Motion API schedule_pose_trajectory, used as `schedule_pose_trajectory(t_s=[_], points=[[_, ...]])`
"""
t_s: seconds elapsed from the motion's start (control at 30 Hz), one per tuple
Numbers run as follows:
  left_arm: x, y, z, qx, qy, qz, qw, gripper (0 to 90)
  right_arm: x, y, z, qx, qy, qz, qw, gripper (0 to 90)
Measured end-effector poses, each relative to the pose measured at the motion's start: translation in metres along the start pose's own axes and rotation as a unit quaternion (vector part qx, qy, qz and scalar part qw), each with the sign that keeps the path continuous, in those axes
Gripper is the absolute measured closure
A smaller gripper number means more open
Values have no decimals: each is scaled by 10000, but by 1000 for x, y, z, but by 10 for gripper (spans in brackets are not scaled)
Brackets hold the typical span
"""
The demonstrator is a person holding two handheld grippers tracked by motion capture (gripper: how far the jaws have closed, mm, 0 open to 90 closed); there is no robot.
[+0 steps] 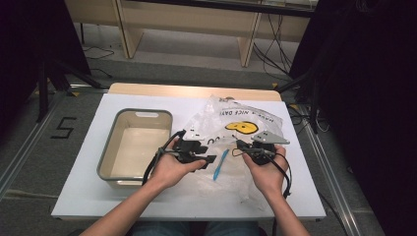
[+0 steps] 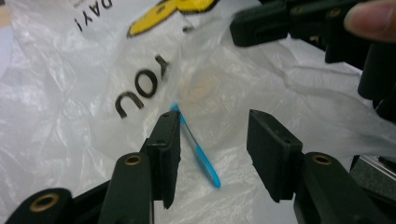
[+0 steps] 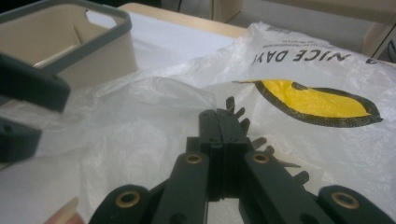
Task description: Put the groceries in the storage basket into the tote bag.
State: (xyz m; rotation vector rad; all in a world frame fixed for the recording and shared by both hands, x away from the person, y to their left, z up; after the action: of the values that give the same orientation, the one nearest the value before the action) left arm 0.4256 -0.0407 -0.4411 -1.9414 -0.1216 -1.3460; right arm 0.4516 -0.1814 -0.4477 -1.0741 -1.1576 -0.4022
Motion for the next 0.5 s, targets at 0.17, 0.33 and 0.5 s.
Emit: schedule_pose_trajectory(t_s=[0.17, 0.33, 0.5], points=[[1, -2, 10, 237, -72, -143, 9996, 556, -13, 0, 4, 191, -67, 325, 9993, 900], [-8, -2, 16, 462, -113, -118, 9988, 578, -29, 0, 11, 501, -165, 793, 9955, 900], [-10, -3, 22, 489, -168, -167, 9985, 567, -47, 2, 12, 686, -188, 1218, 9900, 900]])
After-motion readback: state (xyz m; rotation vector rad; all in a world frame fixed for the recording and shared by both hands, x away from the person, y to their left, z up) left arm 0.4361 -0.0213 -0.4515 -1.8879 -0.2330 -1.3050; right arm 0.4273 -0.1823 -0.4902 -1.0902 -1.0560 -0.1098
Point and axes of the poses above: each handheld gripper's, and its own axes: y roughly forward along the jaws, x roughly out of its top, z roughly to its left, the point moved 9 cm from there along y, roughly forward along the jaws, and after that the axes turned 3 degrees about -z, right-handed, at the moved point
